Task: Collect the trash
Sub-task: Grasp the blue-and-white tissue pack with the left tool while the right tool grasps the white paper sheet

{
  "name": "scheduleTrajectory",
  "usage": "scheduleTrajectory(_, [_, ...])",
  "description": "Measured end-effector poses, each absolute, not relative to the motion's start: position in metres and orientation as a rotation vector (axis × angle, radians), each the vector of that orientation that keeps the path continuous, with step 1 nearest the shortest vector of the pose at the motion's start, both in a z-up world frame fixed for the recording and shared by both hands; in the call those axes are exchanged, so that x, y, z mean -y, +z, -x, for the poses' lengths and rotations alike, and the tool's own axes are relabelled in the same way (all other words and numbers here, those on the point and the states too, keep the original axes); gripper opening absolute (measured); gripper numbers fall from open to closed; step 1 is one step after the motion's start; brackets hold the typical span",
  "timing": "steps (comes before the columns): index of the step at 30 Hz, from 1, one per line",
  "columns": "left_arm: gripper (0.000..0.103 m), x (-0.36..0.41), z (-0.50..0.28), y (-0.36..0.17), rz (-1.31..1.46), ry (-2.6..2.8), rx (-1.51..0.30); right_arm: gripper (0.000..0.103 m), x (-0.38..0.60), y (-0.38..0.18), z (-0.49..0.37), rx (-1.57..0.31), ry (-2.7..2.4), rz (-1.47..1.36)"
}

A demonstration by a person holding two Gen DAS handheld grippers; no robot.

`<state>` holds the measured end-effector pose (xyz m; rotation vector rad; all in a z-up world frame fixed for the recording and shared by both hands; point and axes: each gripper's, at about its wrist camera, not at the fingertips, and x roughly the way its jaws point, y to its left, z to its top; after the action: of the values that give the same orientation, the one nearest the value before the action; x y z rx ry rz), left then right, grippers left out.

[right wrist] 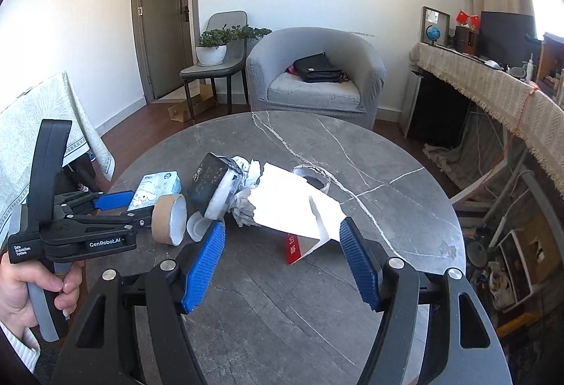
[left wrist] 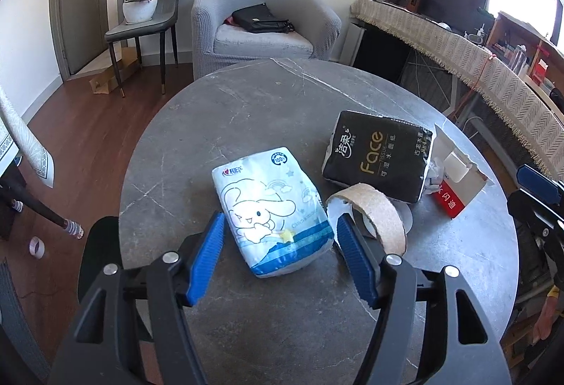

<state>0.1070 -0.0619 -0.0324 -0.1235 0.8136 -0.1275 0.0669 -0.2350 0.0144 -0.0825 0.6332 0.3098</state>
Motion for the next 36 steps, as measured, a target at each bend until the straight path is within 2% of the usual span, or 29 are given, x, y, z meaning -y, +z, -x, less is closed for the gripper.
scheduleTrajectory(14, [0.069, 0.052, -0.117, -0.034, 0.121, -0.072, -0.807, 0.069, 0.253, -0.004, -0.08, -0.668, 0.314, 0.045])
scheduleTrajectory(25, [0.074, 0.056, -0.123, -0.036, 0.105, -0.06, -0.8, 0.07, 0.245, -0.02, -0.102, -0.724, 0.285, 0.099])
scheduleTrajectory(27, [0.064, 0.057, -0.124, -0.036, 0.092, -0.055, -0.799, 0.07, 0.242, -0.022, -0.107, -0.737, 0.286, 0.107])
scheduleTrajectory(34, [0.05, 0.053, -0.125, -0.035, 0.088, -0.074, -0.791, 0.07, 0.233, -0.027, -0.117, -0.765, 0.268, 0.137])
scheduleTrajectory(36, [0.043, 0.05, -0.124, -0.032, 0.103, -0.088, -0.784, 0.07, 0.233, -0.026, -0.121, -0.766, 0.263, 0.132])
